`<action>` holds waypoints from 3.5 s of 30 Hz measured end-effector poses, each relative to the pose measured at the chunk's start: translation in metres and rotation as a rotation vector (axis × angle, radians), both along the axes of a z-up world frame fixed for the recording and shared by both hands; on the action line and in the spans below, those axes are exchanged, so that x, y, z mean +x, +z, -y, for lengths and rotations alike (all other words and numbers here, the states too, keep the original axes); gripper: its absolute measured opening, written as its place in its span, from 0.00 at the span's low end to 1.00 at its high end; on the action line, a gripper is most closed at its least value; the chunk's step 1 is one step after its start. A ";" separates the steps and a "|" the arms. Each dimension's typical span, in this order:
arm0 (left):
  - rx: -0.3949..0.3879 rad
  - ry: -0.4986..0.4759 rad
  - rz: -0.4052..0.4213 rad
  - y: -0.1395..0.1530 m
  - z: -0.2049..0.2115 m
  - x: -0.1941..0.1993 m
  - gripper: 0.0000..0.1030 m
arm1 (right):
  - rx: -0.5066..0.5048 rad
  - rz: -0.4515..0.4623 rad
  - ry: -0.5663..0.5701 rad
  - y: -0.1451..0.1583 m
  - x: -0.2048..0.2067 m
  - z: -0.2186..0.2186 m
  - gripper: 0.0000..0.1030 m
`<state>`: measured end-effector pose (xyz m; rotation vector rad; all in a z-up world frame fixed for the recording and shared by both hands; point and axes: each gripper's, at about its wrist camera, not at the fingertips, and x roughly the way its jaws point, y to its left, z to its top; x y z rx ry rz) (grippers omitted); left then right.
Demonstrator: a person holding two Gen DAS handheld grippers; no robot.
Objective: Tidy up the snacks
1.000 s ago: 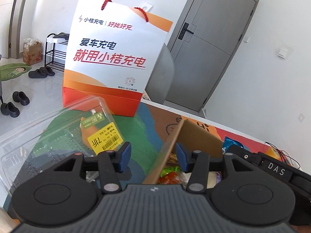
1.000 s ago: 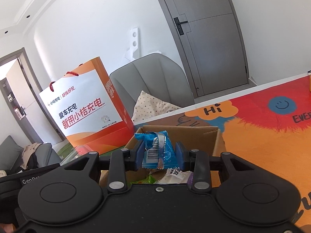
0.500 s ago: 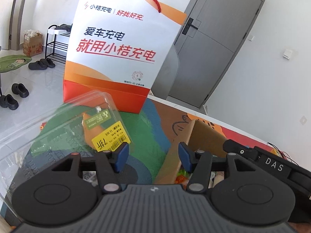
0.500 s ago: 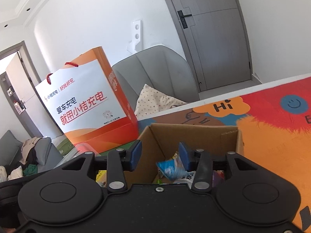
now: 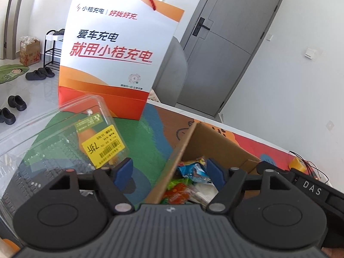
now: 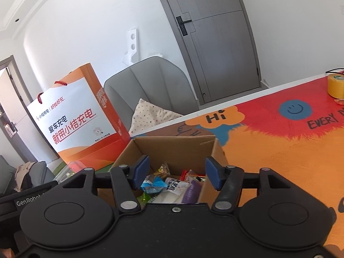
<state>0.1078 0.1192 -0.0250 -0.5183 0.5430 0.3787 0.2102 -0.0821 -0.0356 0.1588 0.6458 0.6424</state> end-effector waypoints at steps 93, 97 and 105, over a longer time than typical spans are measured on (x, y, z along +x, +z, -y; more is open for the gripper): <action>0.285 -0.340 0.042 0.068 0.123 -0.133 0.99 | -0.133 0.151 -0.129 0.057 -0.156 0.189 1.00; 0.291 -0.344 0.048 0.068 0.123 -0.134 0.99 | -0.141 0.150 -0.108 0.056 -0.159 0.183 1.00; 0.296 -0.355 0.034 0.064 0.125 -0.133 0.99 | -0.148 0.145 -0.096 0.055 -0.161 0.178 1.00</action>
